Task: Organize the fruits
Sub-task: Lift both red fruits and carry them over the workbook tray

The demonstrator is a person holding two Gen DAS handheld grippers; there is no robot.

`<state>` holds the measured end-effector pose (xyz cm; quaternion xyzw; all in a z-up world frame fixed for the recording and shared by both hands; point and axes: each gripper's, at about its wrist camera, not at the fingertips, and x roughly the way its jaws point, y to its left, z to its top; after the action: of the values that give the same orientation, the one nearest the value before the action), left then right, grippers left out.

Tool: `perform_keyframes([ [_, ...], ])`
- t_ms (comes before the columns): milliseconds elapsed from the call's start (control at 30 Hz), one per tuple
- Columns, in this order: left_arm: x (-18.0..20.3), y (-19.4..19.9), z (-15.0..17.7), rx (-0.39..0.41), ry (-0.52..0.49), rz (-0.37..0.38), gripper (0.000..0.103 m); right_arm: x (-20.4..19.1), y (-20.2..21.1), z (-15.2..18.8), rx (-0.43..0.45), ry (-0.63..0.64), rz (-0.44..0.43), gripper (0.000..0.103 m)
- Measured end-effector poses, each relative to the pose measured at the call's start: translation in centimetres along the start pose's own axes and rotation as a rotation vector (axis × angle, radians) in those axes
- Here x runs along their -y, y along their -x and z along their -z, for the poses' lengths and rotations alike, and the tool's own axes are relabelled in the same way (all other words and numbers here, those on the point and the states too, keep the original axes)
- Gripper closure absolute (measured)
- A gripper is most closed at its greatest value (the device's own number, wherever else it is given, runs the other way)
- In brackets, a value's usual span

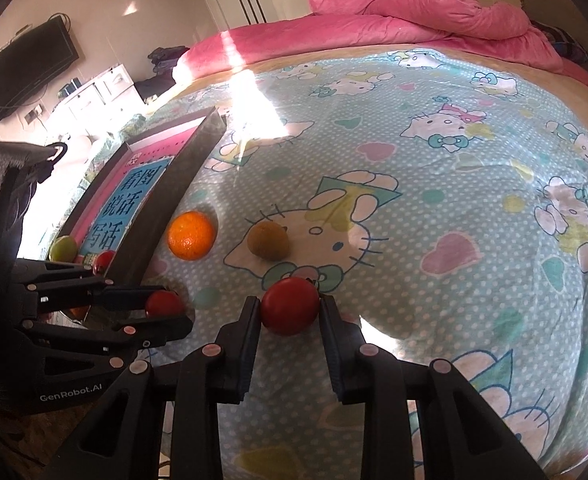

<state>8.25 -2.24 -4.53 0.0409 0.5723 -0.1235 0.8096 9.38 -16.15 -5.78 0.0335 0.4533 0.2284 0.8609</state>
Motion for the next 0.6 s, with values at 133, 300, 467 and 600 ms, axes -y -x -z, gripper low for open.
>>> perform_keyframes([
  [133,0.1,0.8,-0.1,0.019,-0.002,0.0,0.072,0.1,0.5,-0.2,0.023,-0.017,-0.009,0.072],
  [300,-0.1,1.9,-0.2,0.038,0.004,-0.004,0.072,0.0,1.1,-0.3,0.048,-0.027,-0.021,0.073],
  [467,-0.4,2.8,-0.1,0.057,0.015,-0.009,0.072,-0.3,1.6,-0.4,0.067,-0.024,-0.031,0.072],
  [600,-0.8,3.5,0.1,0.07,0.027,-0.013,0.072,-0.6,1.9,-0.3,0.075,-0.018,-0.037,0.072],
])
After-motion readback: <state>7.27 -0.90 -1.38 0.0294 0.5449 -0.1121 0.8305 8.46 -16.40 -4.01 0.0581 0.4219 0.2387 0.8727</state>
